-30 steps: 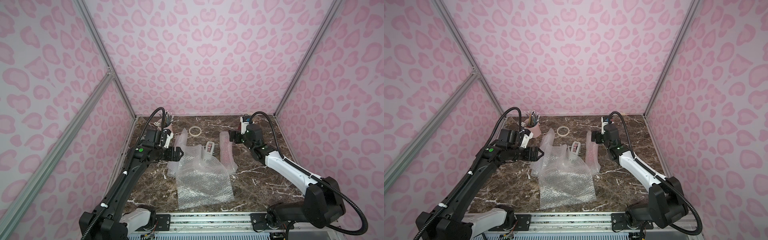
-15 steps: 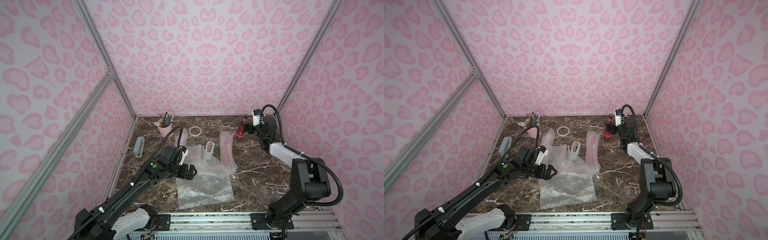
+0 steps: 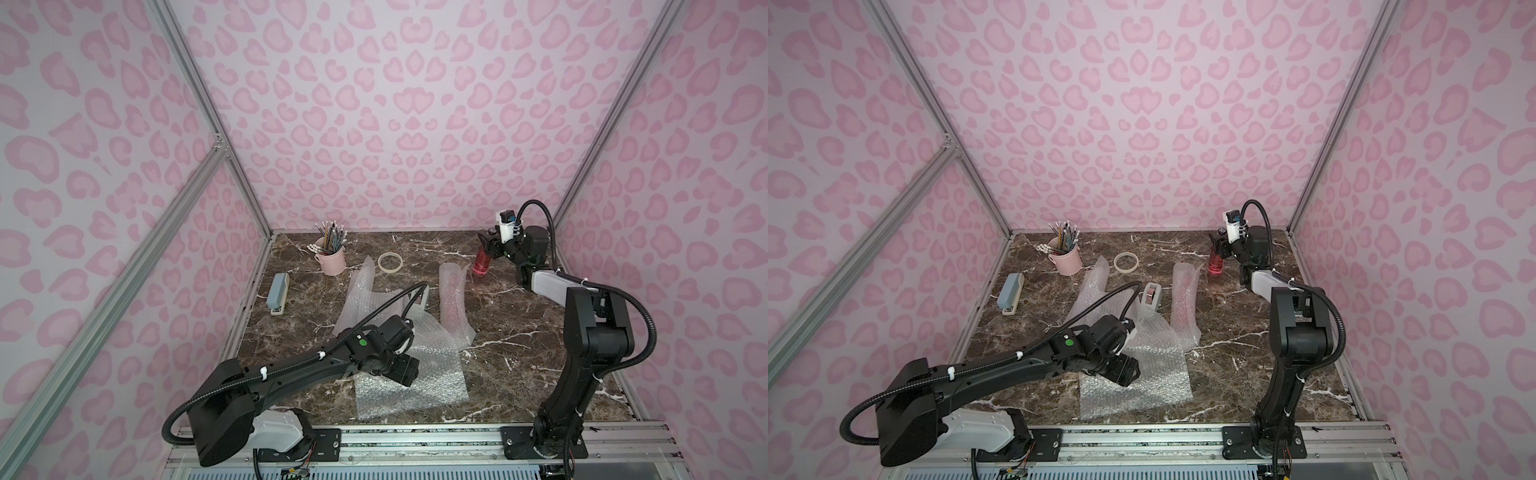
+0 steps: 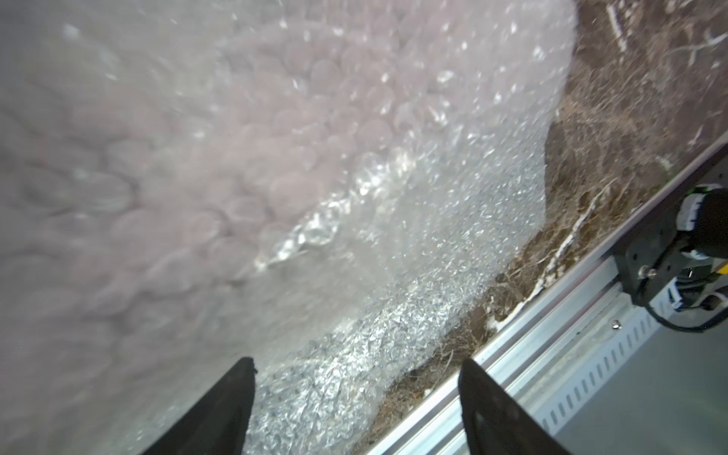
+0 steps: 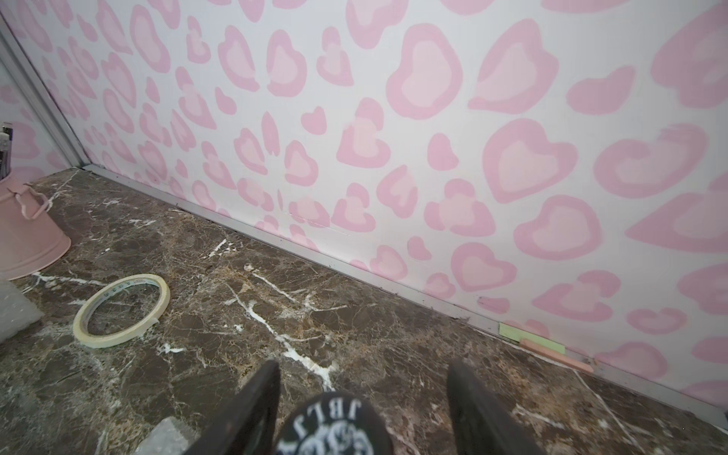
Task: Wrap wine bottles in bubble wrap
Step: Adjust the bubble wrap at the center of the board.
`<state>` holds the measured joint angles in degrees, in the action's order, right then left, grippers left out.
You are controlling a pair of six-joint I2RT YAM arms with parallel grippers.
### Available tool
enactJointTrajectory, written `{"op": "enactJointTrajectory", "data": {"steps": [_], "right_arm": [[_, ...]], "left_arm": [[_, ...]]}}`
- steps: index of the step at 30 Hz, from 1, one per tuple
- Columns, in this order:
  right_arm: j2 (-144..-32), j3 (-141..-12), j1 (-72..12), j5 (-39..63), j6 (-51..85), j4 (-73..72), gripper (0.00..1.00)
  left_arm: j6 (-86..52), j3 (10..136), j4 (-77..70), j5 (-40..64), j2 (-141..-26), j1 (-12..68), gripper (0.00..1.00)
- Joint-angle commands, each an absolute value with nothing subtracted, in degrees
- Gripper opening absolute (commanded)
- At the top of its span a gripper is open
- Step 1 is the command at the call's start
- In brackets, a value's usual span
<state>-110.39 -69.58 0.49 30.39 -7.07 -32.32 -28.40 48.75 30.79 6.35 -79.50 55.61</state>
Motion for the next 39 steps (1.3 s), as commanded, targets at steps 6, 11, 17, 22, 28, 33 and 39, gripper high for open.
{"op": "enactJointTrajectory", "data": {"steps": [6,11,17,22,28,33,39], "right_arm": [[-109.8,-68.4,0.5,32.2,-9.0,-35.6,0.31],[-107.5,-67.5,0.5,32.0,-10.2,-35.4,0.17],[-103.0,-65.2,0.5,30.4,-10.7,-35.8,0.09],[-98.7,-62.8,0.6,30.1,-10.2,-36.3,0.08],[-92.4,-59.9,0.5,33.8,-11.3,-35.3,0.06],[-85.0,-56.8,-2.2,36.3,-15.1,-29.4,0.01],[-75.2,-53.2,-7.5,36.1,-16.8,-21.6,0.01]], "left_arm": [[-28.7,47.4,29.4,5.8,-85.6,56.1,0.76],[-30.3,45.5,35.2,4.5,-85.3,56.2,0.74],[-31.3,41.7,40.2,3.3,-84.5,56.2,0.74],[-30.2,41.6,44.8,3.1,-83.6,56.2,0.73],[-30.9,42.1,49.1,2.6,-80.4,56.2,0.73],[-27.5,49.3,51.4,2.4,-78.4,56.2,0.76],[-25.7,54.7,52.6,3.1,-74.3,51.6,0.79]]}}
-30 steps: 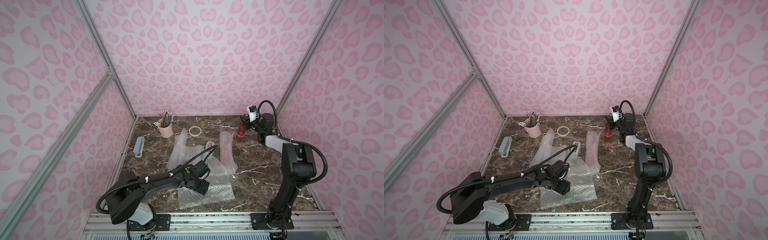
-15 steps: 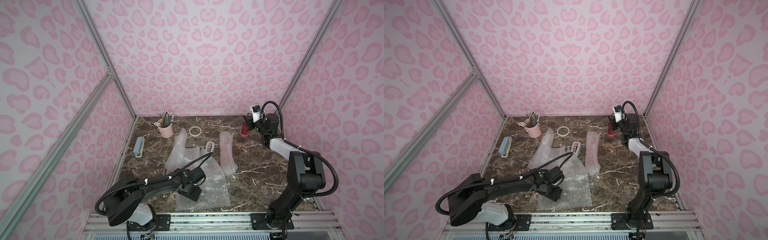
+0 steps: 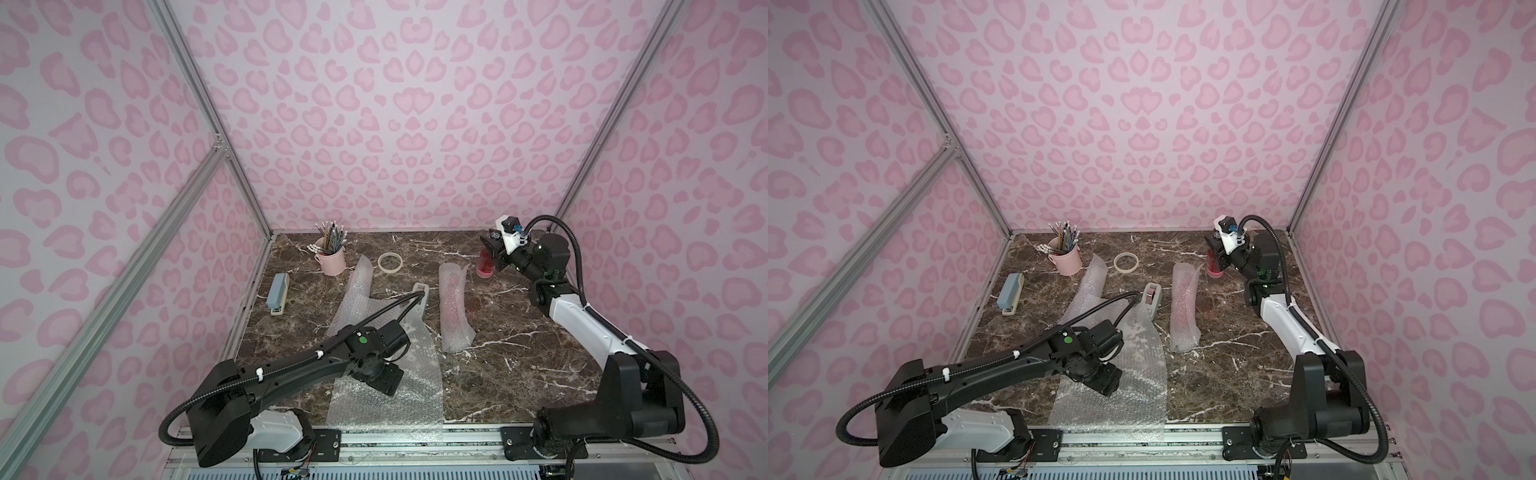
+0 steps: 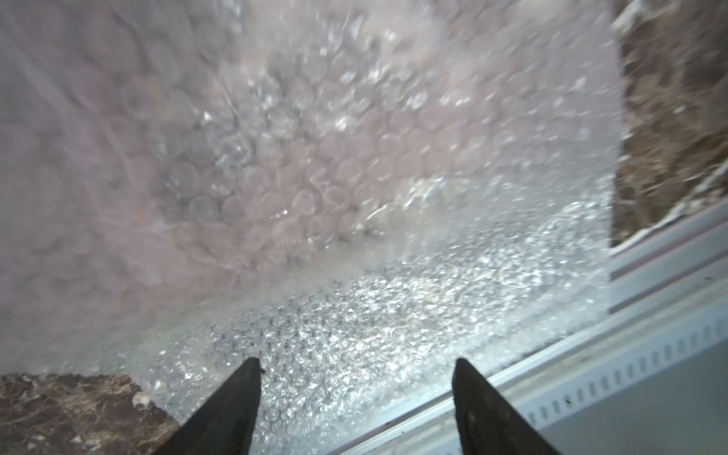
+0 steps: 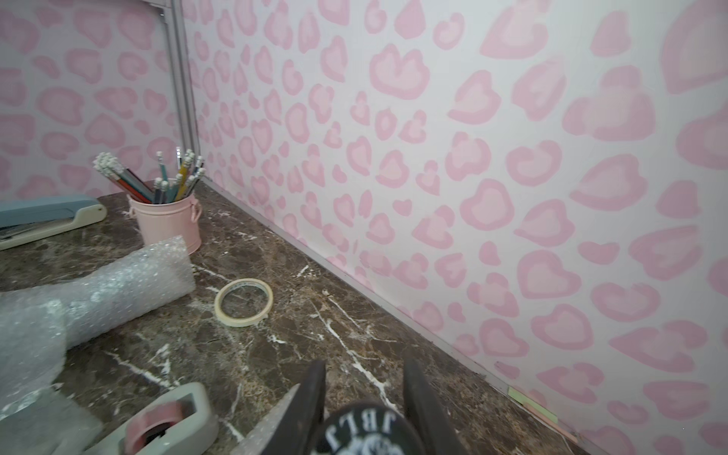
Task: Wrap wine bottles in bubble wrap
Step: Adjust the bubble wrap at the center of the board, then place the wine bottle on the bubble wrap.
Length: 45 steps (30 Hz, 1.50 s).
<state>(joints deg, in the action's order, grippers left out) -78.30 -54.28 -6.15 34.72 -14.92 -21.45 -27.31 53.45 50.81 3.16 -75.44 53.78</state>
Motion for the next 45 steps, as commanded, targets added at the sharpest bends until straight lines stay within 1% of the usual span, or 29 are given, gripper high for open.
{"op": "enactJointTrajectory", "data": {"steps": [1,4,9,12,14,16,18,21,24,32,38,45], "right_arm": [[-73.8,-53.0,-8.4,36.4,-17.1,-20.2,0.01],[-69.3,-52.0,-11.8,37.9,-17.4,-15.2,0.01],[-62.4,-48.3,-19.4,40.0,-16.0,-9.6,0.01],[-58.8,-44.8,-25.4,39.4,-14.5,-8.7,0.02],[-57.0,-42.2,-29.0,40.0,-11.5,-11.2,0.01],[-56.0,-40.2,-33.7,38.0,-10.3,-12.3,0.01],[-55.8,-38.8,-38.0,36.0,-9.9,-12.1,0.02],[-56.9,-36.3,-43.1,34.8,-7.9,-14.7,0.01],[-58.4,-35.9,-47.8,31.7,-8.5,-13.5,0.01],[-62.0,-35.7,-53.4,27.8,-8.0,-14.0,0.01],[-69.8,-40.8,-59.2,18.9,-12.3,-7.5,0.01],[-83.1,-53.1,-66.5,9.7,-16.1,2.8,0.02]], "left_arm": [[-25.2,55.1,52.1,3.5,-73.9,50.0,0.79],[-23.1,55.7,48.9,5.9,-73.2,44.0,0.8],[-19.8,57.9,42.2,15.2,-77.2,35.3,0.81],[-17.5,61.2,41.9,17.3,-81.7,33.4,0.81],[-16.4,62.8,41.3,18.1,-84.5,32.1,0.81],[-16.3,63.9,40.0,20.1,-87.0,30.8,0.81],[-15.9,65.6,40.0,20.0,-89.1,30.1,0.81],[-15.1,67.0,39.8,19.1,-91.0,30.1,0.81],[-14.4,67.8,40.3,19.0,-92.6,30.0,0.81],[-13.3,69.0,41.5,18.0,-93.6,29.6,0.82],[-13.5,69.9,43.1,16.4,-92.2,28.6,0.83],[-13.7,70.6,46.3,13.9,-87.4,26.0,0.83]]}}
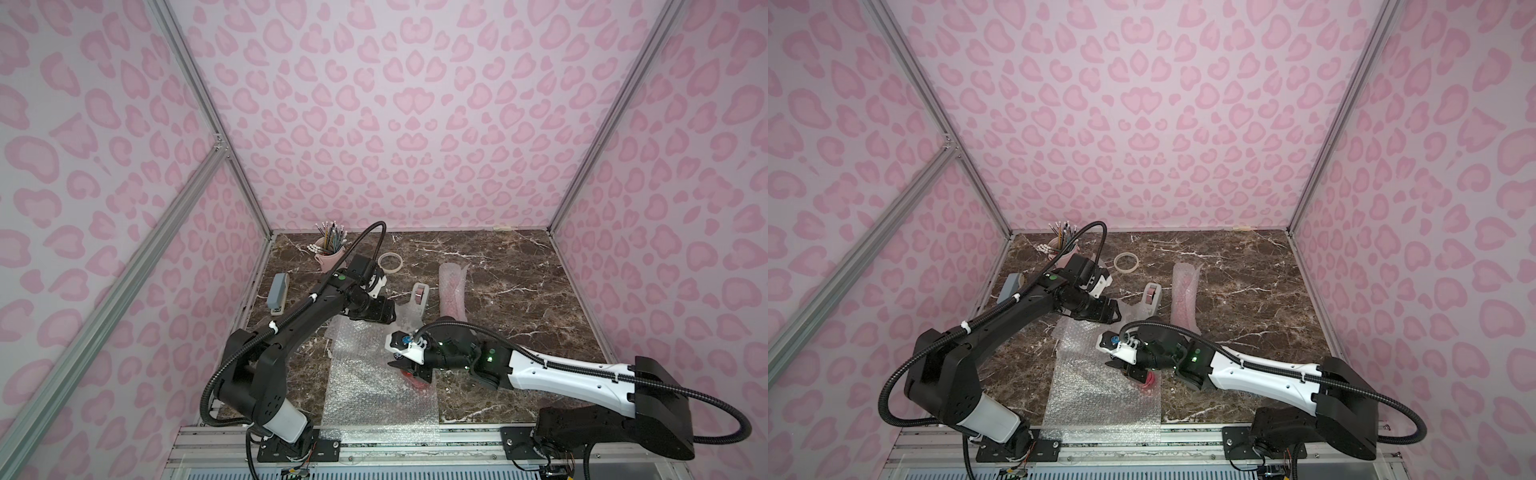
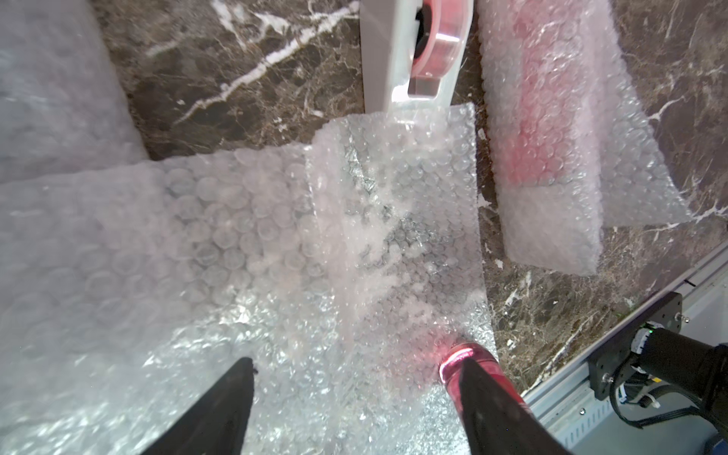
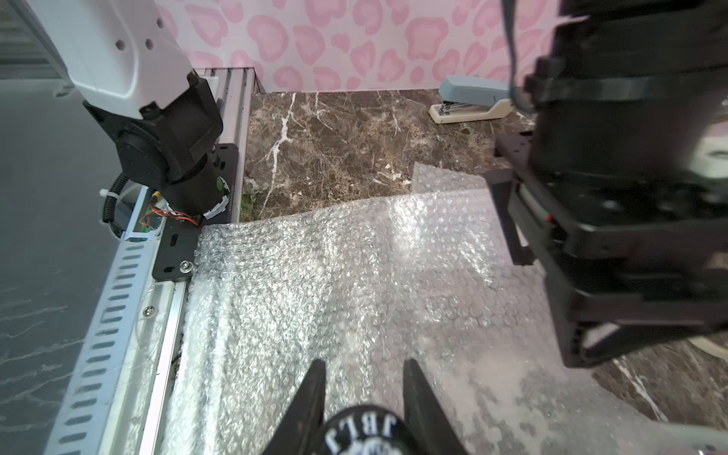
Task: Wrap wine bottles in bubble wrap
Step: Place the wine bottle on the bubble wrap.
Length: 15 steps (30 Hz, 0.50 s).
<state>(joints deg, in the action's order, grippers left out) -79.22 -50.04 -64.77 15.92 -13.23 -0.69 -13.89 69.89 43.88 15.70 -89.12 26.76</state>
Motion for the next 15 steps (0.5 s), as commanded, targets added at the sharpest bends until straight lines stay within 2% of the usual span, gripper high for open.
{"op": "enactJointTrajectory", "data": {"steps": [1,5,9,15], "right_arm": [[-85.0,-54.5,-67.1,9.0,-16.5,3.6,0.03],[-92.9,-61.0,-69.5,7.8,-17.3,5.8,0.07],[-101.6,-67.8,-71.2,7.8,-18.1,7.5,0.13],[-111.9,-74.9,-71.2,9.6,-17.4,6.5,0.15]], "left_arm": [[-13.9,70.6,46.6,13.3,-86.4,25.5,0.83],[-13.8,70.7,48.8,10.2,-82.6,22.8,0.84],[-12.8,70.3,50.3,11.3,-80.4,20.8,0.85],[-12.3,69.3,51.0,13.4,-79.7,20.2,0.85]]}}
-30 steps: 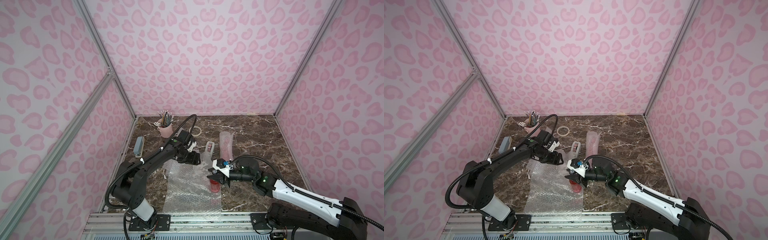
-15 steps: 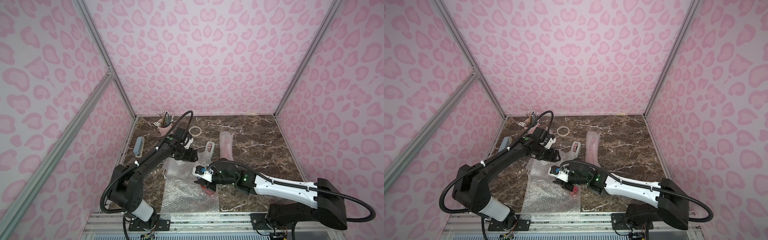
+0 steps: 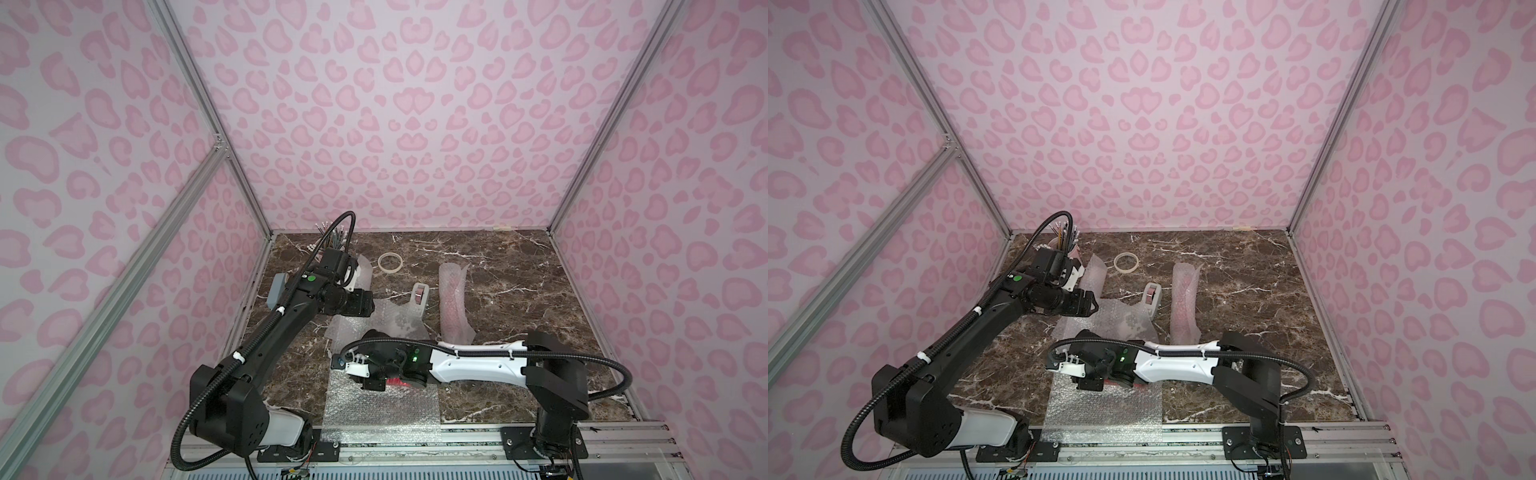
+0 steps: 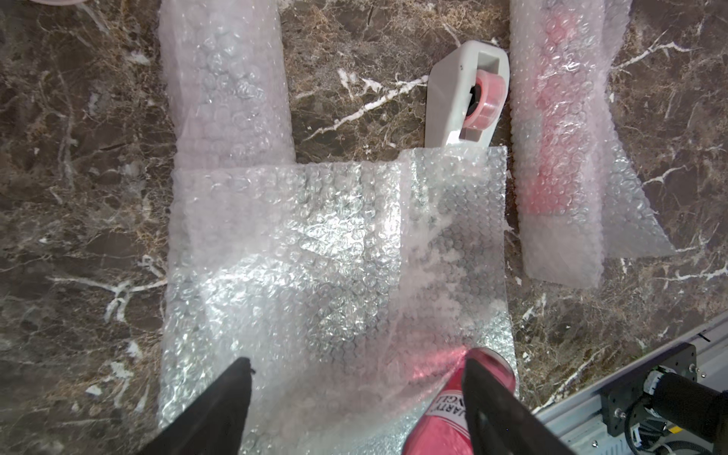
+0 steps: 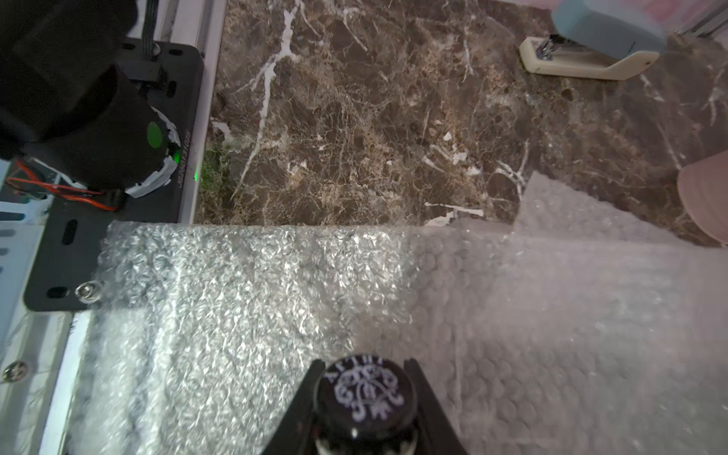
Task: Wrap wine bottles in bubble wrap
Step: Place the wine bottle on the bubble wrap, then wrap the wine bottle in bubble wrap.
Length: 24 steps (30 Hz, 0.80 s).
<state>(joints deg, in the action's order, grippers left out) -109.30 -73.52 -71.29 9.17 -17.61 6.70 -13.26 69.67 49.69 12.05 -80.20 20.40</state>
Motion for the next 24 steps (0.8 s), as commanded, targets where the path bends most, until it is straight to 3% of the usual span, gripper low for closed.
{"op": "enactJointTrajectory", "data": {"steps": [1,4,10,15,24], "right_arm": [[-113.1,-75.7,-71.0,10.0,-17.1,6.0,0.15],[-116.0,-77.0,-70.7,10.4,-17.3,4.6,0.19],[-118.0,-76.6,-70.3,12.3,-18.2,3.5,0.44],[-110.8,-71.6,-69.2,12.5,-18.0,2.0,0.63],[-92.5,-54.7,-71.7,24.7,-20.9,1.4,0.58]], "left_arm": [[-12.1,69.1,50.9,13.7,-79.7,20.1,0.85],[-11.8,68.4,51.3,13.8,-80.1,20.0,0.86],[-11.3,66.8,51.0,14.3,-79.8,20.0,0.87],[-11.0,66.5,50.9,14.4,-80.0,19.9,0.88],[-10.4,66.9,51.1,16.1,-81.1,19.9,0.88]]}}
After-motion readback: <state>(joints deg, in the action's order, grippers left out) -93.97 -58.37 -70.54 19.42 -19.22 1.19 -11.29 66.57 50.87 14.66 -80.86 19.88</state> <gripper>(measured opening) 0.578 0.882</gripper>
